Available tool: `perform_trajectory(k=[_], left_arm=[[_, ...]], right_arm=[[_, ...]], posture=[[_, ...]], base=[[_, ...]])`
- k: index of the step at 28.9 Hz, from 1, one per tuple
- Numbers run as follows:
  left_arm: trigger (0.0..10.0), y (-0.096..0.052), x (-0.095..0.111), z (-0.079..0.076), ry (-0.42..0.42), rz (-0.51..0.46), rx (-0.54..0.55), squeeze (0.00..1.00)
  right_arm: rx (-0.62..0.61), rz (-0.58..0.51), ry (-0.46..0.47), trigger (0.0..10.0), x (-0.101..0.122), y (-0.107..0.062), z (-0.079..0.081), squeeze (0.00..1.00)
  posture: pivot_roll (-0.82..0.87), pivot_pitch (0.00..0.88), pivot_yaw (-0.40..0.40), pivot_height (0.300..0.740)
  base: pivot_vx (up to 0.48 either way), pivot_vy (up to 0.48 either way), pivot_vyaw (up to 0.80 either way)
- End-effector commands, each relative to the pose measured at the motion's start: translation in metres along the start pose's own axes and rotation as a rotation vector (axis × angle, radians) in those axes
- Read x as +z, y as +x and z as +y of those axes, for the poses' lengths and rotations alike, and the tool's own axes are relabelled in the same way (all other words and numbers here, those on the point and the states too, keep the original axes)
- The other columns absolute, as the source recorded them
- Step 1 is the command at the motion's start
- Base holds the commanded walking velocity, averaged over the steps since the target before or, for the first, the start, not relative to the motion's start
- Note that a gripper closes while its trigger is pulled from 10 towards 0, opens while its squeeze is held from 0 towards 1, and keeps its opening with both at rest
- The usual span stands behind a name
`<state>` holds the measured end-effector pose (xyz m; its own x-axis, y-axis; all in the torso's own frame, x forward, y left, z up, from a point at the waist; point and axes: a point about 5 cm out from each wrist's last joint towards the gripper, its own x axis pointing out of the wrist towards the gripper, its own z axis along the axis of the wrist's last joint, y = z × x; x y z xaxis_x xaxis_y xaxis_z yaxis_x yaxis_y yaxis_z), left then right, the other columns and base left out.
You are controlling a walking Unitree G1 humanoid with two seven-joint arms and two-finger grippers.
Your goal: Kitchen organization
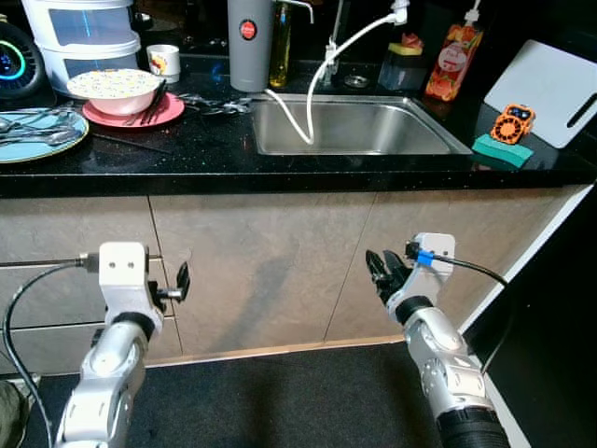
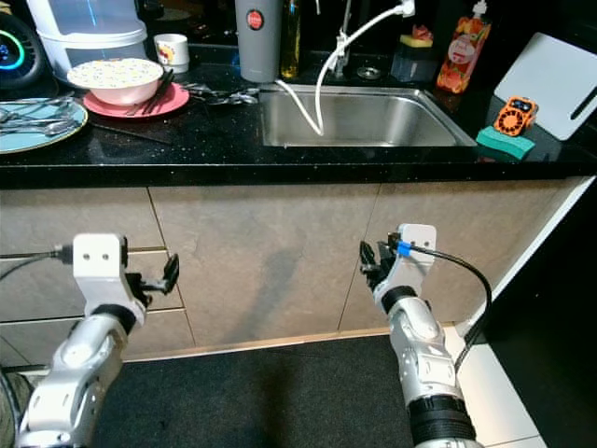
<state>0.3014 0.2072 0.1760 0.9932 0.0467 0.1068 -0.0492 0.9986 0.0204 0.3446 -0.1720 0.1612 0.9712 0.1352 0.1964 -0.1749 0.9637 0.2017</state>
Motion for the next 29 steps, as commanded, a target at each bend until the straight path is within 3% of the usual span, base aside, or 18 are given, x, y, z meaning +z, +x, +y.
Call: perform_trajectory(k=[1,29], left_arm=[[10.0,0.003,0.018,0.002,0.027,-0.077,-0.004,0.0],[10.0,0.011,0.044,0.006,0.038,-0.149,-0.024,0.0]], right_arm=[[0.003,-0.039,0.0,10.0,0.008,0.002,0.0,0.0],[0.065,-0.18,-0.024,10.0,0.046,0.021,0.006,0.0]], posture=[[-0.02,0.085,-0.045,0.74],[-0.01,0.088,-0.041,0.74]], base=[[0.315,0.0,0.0],[0.386,0.0,0.0]])
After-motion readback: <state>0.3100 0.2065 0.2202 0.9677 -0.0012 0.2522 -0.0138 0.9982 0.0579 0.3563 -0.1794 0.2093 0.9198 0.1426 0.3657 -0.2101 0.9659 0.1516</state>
